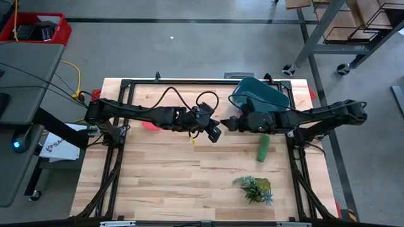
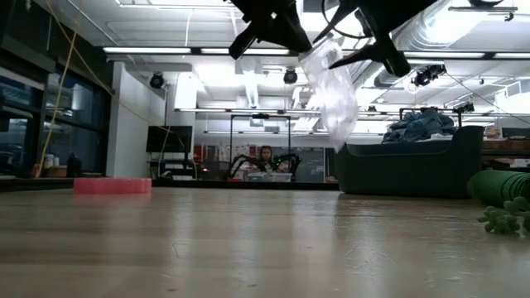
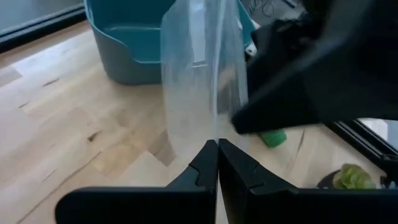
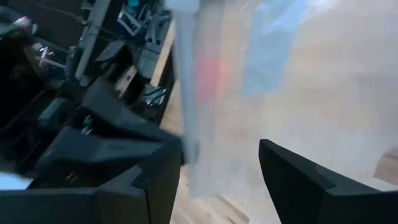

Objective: Roll bandage
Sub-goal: Put the rolled green bandage into the transparent zip bag

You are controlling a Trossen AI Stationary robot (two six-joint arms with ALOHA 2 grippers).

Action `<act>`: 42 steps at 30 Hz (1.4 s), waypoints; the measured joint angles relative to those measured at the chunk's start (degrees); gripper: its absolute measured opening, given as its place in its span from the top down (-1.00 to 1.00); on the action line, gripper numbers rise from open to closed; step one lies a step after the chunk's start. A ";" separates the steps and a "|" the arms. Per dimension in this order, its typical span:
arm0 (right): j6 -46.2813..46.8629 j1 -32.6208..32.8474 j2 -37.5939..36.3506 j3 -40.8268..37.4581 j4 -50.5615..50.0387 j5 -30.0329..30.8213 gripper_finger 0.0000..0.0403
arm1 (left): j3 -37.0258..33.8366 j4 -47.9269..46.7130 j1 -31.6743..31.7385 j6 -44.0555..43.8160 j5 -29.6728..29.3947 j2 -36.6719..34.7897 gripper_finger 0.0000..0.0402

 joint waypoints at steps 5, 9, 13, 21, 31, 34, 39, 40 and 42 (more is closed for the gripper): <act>3.19 0.02 0.04 0.00 -3.67 1.01 -0.04 | 0.02 -0.04 0.00 0.99 -0.04 0.00 1.00; 6.78 0.02 0.04 0.00 -6.44 1.32 -0.03 | 0.01 0.71 0.02 0.61 -0.58 0.00 1.00; 9.36 0.02 0.04 0.02 -8.37 2.86 0.03 | 0.00 1.36 -0.27 1.08 0.04 0.00 1.00; 10.16 0.05 0.04 0.00 -9.84 3.98 0.87 | 0.00 1.06 -0.61 0.25 -0.71 0.00 1.00; 14.05 1.72 0.00 0.00 -14.68 3.88 0.97 | 0.01 -6.32 0.55 2.48 -6.16 0.00 1.00; 12.88 1.68 -0.02 0.01 -12.88 3.77 0.97 | 0.01 -5.60 0.68 2.16 -6.11 0.00 1.00; 10.00 1.73 -0.89 0.00 -11.23 2.81 0.94 | 0.02 -5.74 0.84 2.10 -5.88 0.00 1.00; 9.17 1.73 -1.29 0.02 -11.69 2.78 0.91 | 0.00 -5.97 0.94 1.99 -5.80 0.00 1.00; 7.86 1.71 -2.55 0.00 -13.63 2.55 0.82 | 0.00 -5.97 1.29 1.15 -5.79 0.00 1.00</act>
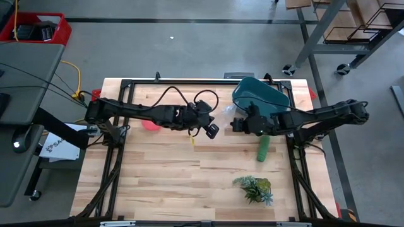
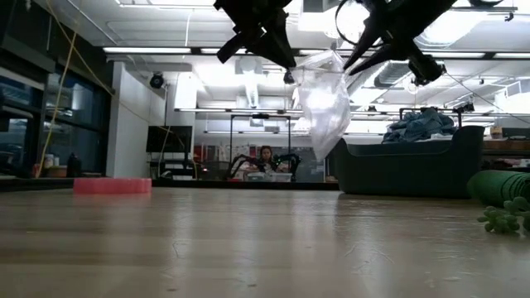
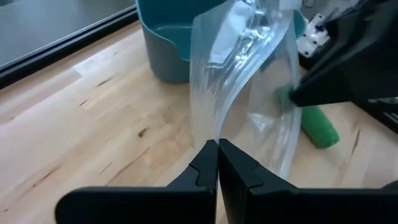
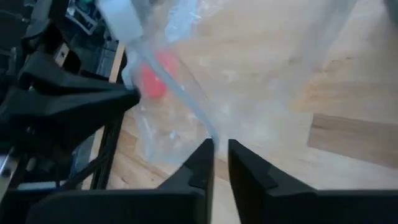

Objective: Roll bandage
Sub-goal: Put the rolled green bandage into the transparent zip bag

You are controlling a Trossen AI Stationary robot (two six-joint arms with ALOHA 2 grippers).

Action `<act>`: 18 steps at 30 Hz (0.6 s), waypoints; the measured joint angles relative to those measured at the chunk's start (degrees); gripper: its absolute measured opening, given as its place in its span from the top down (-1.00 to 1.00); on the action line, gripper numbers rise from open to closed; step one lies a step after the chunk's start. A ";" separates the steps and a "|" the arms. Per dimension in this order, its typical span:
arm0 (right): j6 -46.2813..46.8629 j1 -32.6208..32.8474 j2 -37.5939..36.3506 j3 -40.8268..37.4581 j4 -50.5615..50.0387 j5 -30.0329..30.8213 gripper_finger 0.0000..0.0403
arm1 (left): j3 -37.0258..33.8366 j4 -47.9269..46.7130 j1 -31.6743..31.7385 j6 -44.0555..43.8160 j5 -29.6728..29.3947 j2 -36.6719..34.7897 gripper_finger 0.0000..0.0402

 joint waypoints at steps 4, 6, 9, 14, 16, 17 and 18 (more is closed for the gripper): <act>-3.18 -0.01 -3.52 0.00 -4.69 -0.50 0.55 | 0.00 0.02 0.51 -0.52 2.28 0.00 1.00; -4.15 -0.01 -5.43 0.02 -7.49 -2.22 0.41 | 0.01 -0.30 0.53 -0.51 2.69 0.00 1.00; -4.79 0.04 -7.86 0.02 -12.88 -7.50 0.23 | 0.00 -0.26 0.53 -0.52 2.73 0.00 1.00; 3.25 4.45 -7.86 0.07 -30.93 -16.35 0.07 | 0.00 -0.39 0.53 -0.52 2.82 0.00 1.00; 8.60 7.68 -6.59 -0.01 -37.77 -16.76 0.06 | 0.02 -0.48 0.50 -0.58 2.82 0.00 1.00; 11.85 9.30 -5.90 -0.23 -40.61 -16.93 0.06 | 0.02 -0.50 0.51 -0.70 2.82 0.00 1.00; 15.36 10.74 -5.25 -0.59 -43.12 -17.30 0.05 | 0.00 -0.53 0.53 -0.94 2.83 0.00 1.00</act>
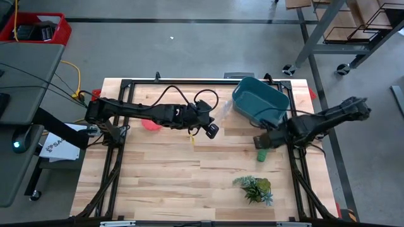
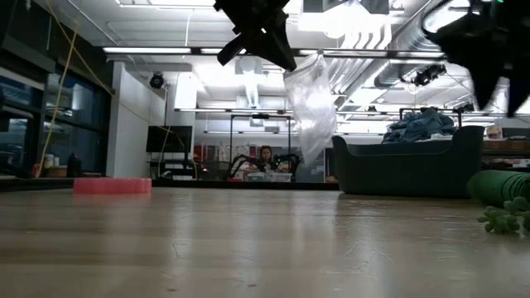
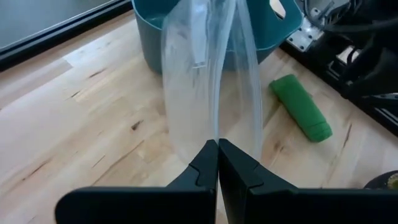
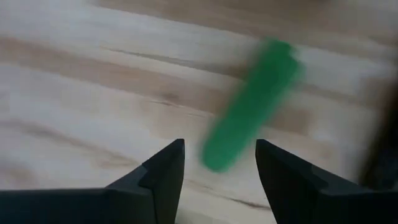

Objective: Roll bandage
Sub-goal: Put the rolled green bandage into the transparent zip bag

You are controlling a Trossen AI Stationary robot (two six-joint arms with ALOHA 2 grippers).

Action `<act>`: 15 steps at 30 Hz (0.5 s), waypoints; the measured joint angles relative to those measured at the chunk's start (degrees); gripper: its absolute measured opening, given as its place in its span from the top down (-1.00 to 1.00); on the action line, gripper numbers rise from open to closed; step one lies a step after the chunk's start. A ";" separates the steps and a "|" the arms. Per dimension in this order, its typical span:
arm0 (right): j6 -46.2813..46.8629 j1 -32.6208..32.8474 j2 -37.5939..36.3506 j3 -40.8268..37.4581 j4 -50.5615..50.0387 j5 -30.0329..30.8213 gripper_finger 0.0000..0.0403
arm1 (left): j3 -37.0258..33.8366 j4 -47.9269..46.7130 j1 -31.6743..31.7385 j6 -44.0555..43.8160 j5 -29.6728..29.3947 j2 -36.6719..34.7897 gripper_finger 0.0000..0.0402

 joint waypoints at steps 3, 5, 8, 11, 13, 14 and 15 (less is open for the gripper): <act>10.39 4.09 1.17 -0.60 -3.28 -0.11 0.05 | 0.00 -0.39 0.00 -1.11 0.57 -0.02 1.00; 17.31 6.51 1.85 -1.76 -3.70 0.12 0.05 | 0.02 -0.41 0.00 -1.14 1.20 -0.02 1.00; 23.68 8.52 2.07 -4.92 -1.00 0.28 0.05 | 0.01 -0.41 0.00 -1.12 1.49 -0.02 1.00; 26.45 8.56 1.44 -9.26 4.11 -0.04 0.05 | 0.00 -0.34 0.14 -1.14 2.42 -0.04 1.00; 29.54 7.73 0.88 -11.57 5.20 0.05 0.05 | 0.00 -0.36 0.37 -1.14 3.55 -0.04 1.00; 30.61 7.29 0.40 -12.39 6.27 0.56 0.05 | 0.02 -0.34 0.49 -1.12 4.02 -0.04 1.00; 30.70 6.77 -0.17 -12.77 7.90 1.70 0.05 | 0.00 -0.34 0.62 -1.12 4.39 -0.04 1.00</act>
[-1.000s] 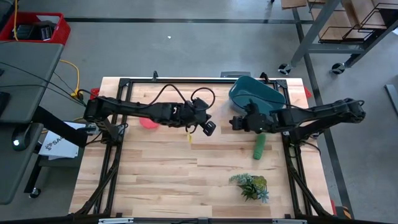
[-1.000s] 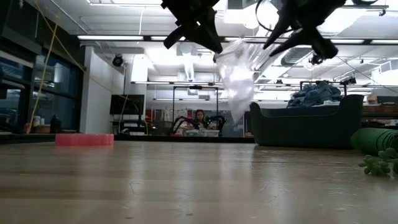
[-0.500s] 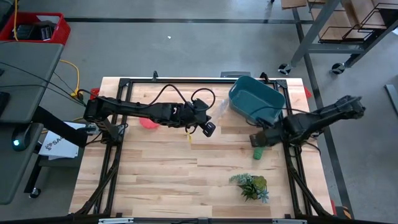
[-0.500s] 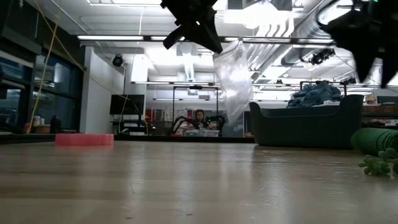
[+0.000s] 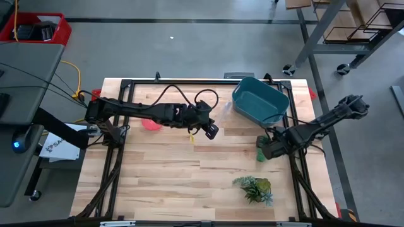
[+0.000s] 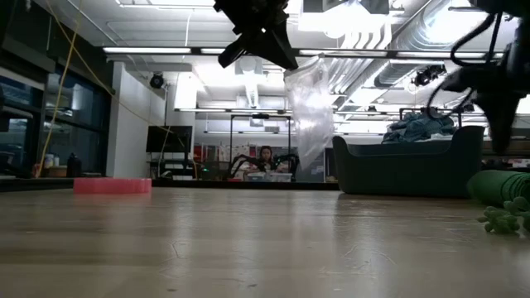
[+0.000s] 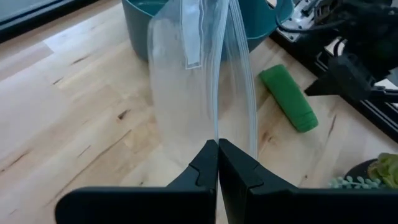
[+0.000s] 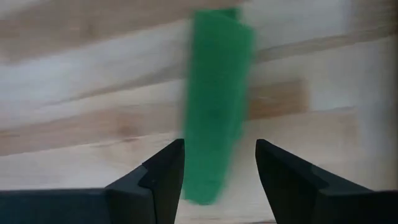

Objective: Roll bandage
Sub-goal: Put the rolled green bandage into the transparent zip bag

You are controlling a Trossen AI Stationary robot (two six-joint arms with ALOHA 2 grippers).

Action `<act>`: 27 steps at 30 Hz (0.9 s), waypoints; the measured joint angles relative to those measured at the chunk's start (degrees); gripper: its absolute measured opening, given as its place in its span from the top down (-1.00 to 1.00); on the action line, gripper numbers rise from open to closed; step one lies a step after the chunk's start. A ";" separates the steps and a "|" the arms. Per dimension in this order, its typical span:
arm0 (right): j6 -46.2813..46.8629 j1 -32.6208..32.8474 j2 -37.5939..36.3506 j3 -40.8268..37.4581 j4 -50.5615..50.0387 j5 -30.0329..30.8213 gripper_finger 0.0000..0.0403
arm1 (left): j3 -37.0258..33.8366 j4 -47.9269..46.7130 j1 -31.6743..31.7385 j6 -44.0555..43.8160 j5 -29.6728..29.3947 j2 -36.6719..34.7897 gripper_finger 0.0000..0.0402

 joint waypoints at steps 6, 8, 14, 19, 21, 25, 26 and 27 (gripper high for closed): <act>-3.36 -3.17 -0.32 -2.61 4.56 -2.02 0.05 | 0.00 -0.03 0.30 0.50 0.78 0.00 1.00; -2.82 -3.68 -0.32 -3.86 4.93 -3.08 0.05 | 0.01 -0.03 0.38 0.49 1.25 0.00 1.00; -2.22 -5.99 -0.34 -7.84 10.88 -2.45 0.05 | 0.02 0.00 0.36 0.49 1.41 0.00 1.00; -2.19 -7.55 -0.32 -11.57 21.32 -0.45 0.05 | 0.00 -0.01 0.36 0.49 1.41 0.00 1.00; -2.29 -8.10 -0.32 -12.36 22.74 0.15 0.05 | 0.00 -0.01 0.36 0.50 1.41 0.00 1.00; -2.83 -9.28 -0.33 -13.26 21.31 0.77 0.05 | 0.00 -0.03 0.36 0.49 1.41 0.00 1.00; -2.81 -9.56 -0.34 -13.61 21.30 0.84 0.05 | 0.01 0.01 0.36 0.49 1.41 0.00 1.00; -2.78 -9.82 -0.34 -13.93 21.34 0.87 0.05 | 0.00 0.01 0.36 0.49 1.44 0.00 1.00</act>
